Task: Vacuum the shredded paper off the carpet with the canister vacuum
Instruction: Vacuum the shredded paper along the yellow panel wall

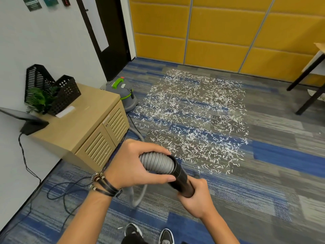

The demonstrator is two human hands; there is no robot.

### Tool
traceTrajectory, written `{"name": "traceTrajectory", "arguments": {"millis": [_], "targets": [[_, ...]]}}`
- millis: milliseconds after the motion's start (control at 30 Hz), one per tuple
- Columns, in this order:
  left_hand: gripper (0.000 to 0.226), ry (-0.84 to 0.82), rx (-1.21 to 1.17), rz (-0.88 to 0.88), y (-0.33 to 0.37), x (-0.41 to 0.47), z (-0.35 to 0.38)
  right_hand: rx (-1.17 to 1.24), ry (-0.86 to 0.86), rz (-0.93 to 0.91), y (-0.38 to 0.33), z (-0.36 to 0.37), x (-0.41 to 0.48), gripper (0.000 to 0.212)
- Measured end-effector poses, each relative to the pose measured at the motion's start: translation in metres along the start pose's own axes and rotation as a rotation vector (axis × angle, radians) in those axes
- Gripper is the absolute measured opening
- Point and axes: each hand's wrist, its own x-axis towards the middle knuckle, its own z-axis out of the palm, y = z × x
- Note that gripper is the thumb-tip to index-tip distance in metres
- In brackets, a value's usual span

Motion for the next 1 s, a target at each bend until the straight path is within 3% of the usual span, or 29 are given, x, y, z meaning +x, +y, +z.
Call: {"name": "traceTrajectory", "arguments": {"millis": [400,567,733,1000], "targets": [[0.053,0.142,0.022,0.083,-0.007,-0.004,-0.021,-0.041,0.069,-0.007,-0.023,0.017,0.008,0.015],[0.052,0.131,-0.017,0.051,-0.021,-0.016,-0.021,-0.077,0.014,-0.033,-0.014,0.020,0.014,0.012],[0.049,0.093,0.006,-0.024,-0.040,-0.020,-0.026,-0.096,0.022,0.056,-0.009,0.035,0.012,0.014],[0.051,0.143,-0.023,0.010,-0.061,-0.013,-0.067,-0.045,0.032,0.000,-0.042,0.070,0.041,0.015]]}}
